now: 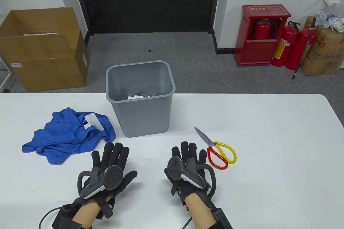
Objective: Cut off the clothing tag with scissors
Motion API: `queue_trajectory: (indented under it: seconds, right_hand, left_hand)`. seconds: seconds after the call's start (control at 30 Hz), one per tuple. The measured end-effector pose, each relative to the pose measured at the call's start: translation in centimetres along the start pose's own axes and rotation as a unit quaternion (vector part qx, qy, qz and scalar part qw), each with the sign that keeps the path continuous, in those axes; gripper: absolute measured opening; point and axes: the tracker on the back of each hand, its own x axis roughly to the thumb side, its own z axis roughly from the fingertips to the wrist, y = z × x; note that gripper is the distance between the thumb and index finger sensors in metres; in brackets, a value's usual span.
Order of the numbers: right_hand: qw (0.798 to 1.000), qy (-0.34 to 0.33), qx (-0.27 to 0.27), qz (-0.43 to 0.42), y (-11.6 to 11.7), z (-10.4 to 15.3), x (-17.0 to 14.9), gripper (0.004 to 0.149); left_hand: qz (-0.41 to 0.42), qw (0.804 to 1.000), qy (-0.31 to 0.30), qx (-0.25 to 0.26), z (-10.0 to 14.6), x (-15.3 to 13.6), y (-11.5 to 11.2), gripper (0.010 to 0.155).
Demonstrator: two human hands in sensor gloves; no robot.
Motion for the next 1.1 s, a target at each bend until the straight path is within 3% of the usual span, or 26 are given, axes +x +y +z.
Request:
queue_trajectory:
  seconds: [0.27,0.53,0.77,1.0,1.1]
  right_hand:
    - [1.000,-0.010,-0.008,0.024,0.3,0.0,0.5,0.081]
    - [1.000,-0.010,0.004,0.012,0.6,-0.4,0.4,0.081]
    - [1.000,-0.022,0.017,0.007,0.5,-0.4,0.7,0.084]
    - [0.999,-0.033,0.016,0.007,0.1,0.1,1.2,0.082]
    - [0.999,-0.037,0.025,0.008,0.1,0.3,1.4,0.084]
  left_hand:
    - [0.011,0.999,0.018,0.026,-0.2,-1.5,1.8,0.089]
    - [0.033,0.994,0.094,0.048,-1.4,-9.1,5.4,0.089]
    - [0.062,0.986,0.151,0.036,-2.8,-16.0,6.8,0.087]
    - [0.113,0.980,0.166,0.010,-4.3,-22.7,6.9,0.087]
    - [0.120,0.976,0.179,-0.037,-5.5,-25.3,5.9,0.089]
